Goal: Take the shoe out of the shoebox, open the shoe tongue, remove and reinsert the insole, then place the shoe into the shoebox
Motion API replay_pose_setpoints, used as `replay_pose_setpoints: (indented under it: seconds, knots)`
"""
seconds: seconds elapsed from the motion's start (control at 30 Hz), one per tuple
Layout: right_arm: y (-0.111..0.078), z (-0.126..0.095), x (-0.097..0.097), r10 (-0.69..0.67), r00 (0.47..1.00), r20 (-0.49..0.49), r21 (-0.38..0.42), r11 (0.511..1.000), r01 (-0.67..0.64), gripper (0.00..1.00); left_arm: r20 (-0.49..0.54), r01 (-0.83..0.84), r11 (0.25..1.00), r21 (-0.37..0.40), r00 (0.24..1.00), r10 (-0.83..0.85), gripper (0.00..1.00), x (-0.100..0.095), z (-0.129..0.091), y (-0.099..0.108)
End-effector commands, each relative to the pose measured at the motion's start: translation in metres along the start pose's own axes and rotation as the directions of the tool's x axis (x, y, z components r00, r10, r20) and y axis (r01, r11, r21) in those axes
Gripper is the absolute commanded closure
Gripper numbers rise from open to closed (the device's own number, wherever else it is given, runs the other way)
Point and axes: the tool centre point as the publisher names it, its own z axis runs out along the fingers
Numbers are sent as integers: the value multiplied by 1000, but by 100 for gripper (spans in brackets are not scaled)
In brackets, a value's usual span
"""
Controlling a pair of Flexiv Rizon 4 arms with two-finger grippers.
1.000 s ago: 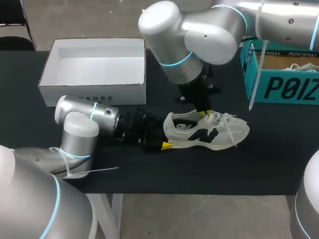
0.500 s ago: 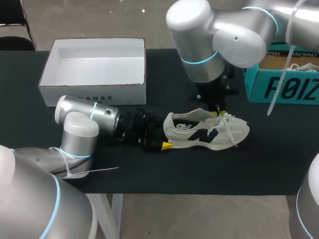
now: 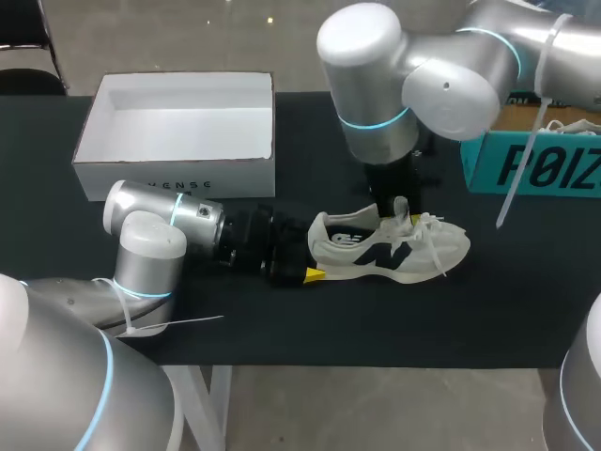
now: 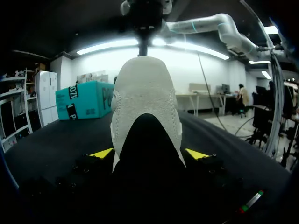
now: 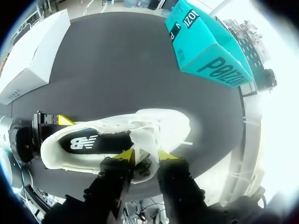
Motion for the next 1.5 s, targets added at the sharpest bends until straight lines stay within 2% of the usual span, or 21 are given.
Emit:
replay_pose_setpoints:
  seconds: [0.03,0.37,0.67,0.87,0.9,0.93,1.17,1.23,1.27,1.3,1.33,1.37,1.4,1.43,1.5]
  knots:
    - [3,2,-10,8,1000,-17,6,1000,-8,100,3,0,1000,-1,1000,0,100,3,6,9]
    - [6,-3,-36,41,999,-26,-1,999,-41,100,3,0,1000,-1,1000,0,100,3,6,9]
    - [8,9,-56,76,994,-73,17,997,-75,100,3,0,1000,-1,1000,0,100,3,6,9]
    - [7,8,-59,83,994,-70,17,997,-82,98,3,0,1000,-1,1000,0,100,3,6,9]
    - [7,5,-57,72,994,-79,10,997,-72,70,3,0,1000,-1,1000,0,100,3,6,9]
    - [7,1,-54,61,994,-85,4,998,-61,0,3,0,1000,-1,1000,0,100,3,6,9]
    - [-2,-42,-45,-53,984,-172,-138,990,30,0,3,0,1000,-1,1000,0,100,3,6,9]
    - [-3,-53,-45,-193,962,-195,-201,968,153,0,3,0,1000,-1,1000,0,100,3,6,9]
    - [-3,-59,-43,-295,940,-169,-235,939,253,0,3,0,1000,-1,1000,0,100,3,6,9]
    - [-3,-65,-41,-417,898,-139,-264,890,372,0,3,0,1000,-1,1000,0,100,3,6,9]
    - [-5,-69,-36,-547,828,-121,-301,815,495,0,3,0,1000,-1,1000,0,100,3,6,9]
    - [-8,-74,-32,-670,738,-77,-324,717,618,0,3,0,1000,-1,1000,0,100,3,6,9]
    - [-12,-77,-27,-760,649,-41,-319,626,712,0,3,0,1000,-1,1000,0,100,3,6,9]
    - [-18,-79,-21,-849,528,-11,-313,504,805,0,3,0,1000,-1,1000,0,100,3,6,9]
    - [-34,-83,-5,-977,207,-54,-303,213,929,0,3,0,1000,-1,1000,0,100,3,6,9]
